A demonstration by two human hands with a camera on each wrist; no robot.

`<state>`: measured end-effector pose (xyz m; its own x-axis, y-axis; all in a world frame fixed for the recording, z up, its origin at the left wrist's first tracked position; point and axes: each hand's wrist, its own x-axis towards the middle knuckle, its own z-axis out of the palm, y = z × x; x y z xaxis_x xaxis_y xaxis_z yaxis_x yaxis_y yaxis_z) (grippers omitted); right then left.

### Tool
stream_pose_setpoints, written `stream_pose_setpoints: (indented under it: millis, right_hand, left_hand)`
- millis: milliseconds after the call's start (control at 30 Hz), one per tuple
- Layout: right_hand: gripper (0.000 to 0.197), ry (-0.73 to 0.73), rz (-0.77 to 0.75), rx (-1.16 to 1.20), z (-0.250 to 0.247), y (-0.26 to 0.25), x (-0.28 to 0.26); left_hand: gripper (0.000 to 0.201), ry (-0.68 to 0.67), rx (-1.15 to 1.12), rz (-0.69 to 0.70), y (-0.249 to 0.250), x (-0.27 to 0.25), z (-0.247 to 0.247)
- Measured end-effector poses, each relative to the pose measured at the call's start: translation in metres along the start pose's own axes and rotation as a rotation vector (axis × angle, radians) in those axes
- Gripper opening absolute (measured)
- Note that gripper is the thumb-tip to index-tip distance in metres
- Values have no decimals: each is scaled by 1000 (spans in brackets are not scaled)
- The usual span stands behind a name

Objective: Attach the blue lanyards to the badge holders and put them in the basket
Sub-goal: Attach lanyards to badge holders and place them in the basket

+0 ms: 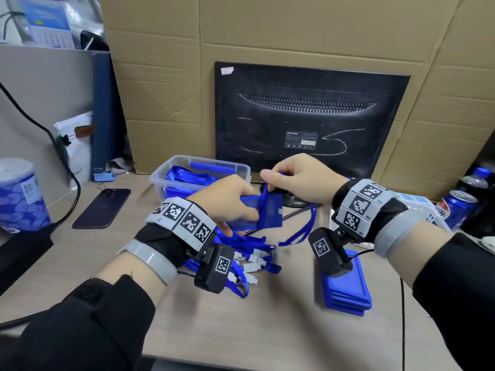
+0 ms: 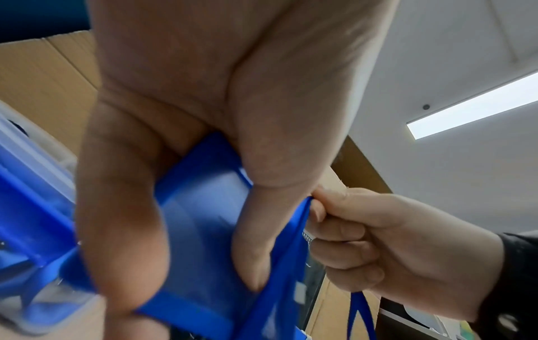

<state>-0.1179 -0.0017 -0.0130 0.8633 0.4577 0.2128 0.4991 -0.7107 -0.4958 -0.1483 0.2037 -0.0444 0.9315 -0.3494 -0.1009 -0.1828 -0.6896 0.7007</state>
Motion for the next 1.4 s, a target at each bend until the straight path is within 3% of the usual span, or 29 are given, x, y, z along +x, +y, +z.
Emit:
stream_pose_setpoints:
  millis: [167,300,467,567,800,967,1133,1267,1333,1400]
  right_hand:
    - [46,8,131,186,9,23,-3]
    - [41,-153,237,429,11,28,-10]
    - [34,-332,190,351,10,17,-13]
    - [32,-349,138,170,9,8,-13]
    - [38,-166,17,-15,0,2,-7]
    - [43,-52,29,32,4,17,-5]
    - [38,-6,92,222,7,31,-9]
    - [35,-41,193,348,9,41,-13]
    - [31,-96,220,337,10,40,-15]
    - [33,-136,224,333,10,39,-17]
  left_hand:
    - [16,-100,-269,81,5,-6,-6]
    - [25,20,-587,81,8,-4,-2]
    - [28,296,-536,-15,7,6,4]
    - [19,335,-353,-55,6,8,4]
    - [16,152,-60,-88,2,6,2]
    - [16,-16,18,-47,8,2,-2]
    - [3,-151,-121,-19,15,-4,-4]
    - [27,-199,-329,2,16,-7,-4]
    - [31,-180,-474,1,18,-6,-2]
    - [33,-77,-637,-23,18,-2,-1]
